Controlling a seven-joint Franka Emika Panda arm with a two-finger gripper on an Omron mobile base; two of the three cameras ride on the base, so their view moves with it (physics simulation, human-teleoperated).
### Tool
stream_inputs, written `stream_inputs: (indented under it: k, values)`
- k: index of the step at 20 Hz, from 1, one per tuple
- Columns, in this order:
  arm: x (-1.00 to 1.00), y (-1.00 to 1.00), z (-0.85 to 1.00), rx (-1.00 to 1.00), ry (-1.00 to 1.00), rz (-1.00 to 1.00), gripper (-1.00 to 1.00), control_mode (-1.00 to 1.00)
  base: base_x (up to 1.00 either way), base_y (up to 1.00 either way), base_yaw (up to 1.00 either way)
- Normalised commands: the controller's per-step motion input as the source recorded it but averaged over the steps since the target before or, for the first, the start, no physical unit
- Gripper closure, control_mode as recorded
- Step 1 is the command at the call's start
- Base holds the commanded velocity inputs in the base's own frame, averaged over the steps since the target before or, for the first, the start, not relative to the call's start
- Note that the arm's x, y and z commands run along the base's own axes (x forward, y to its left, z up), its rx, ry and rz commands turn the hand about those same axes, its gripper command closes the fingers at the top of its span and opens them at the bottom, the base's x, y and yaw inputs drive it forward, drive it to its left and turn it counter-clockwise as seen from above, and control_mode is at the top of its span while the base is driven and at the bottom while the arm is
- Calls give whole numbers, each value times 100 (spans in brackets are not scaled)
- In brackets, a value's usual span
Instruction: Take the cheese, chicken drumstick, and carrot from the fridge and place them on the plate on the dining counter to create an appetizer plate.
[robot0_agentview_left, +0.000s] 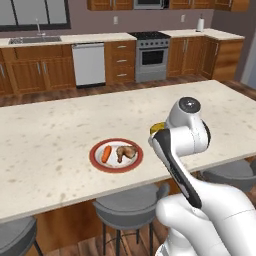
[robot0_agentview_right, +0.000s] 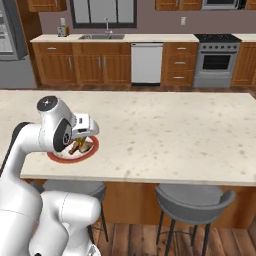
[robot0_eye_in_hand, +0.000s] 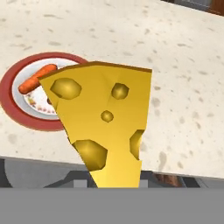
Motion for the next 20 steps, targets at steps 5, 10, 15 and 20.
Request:
stream_inputs:
  k: [5, 10, 15, 20]
  values:
    - [0, 0, 0, 0, 0, 0, 100, 100, 92, 55, 0]
    - [0, 0, 0, 0, 0, 0, 100, 100, 65, 66, -1]
    - [39, 66, 0, -2, 11, -3, 100, -100, 0, 0, 0]
    - [7, 58, 0, 0, 9, -4, 100, -100, 0, 0, 0]
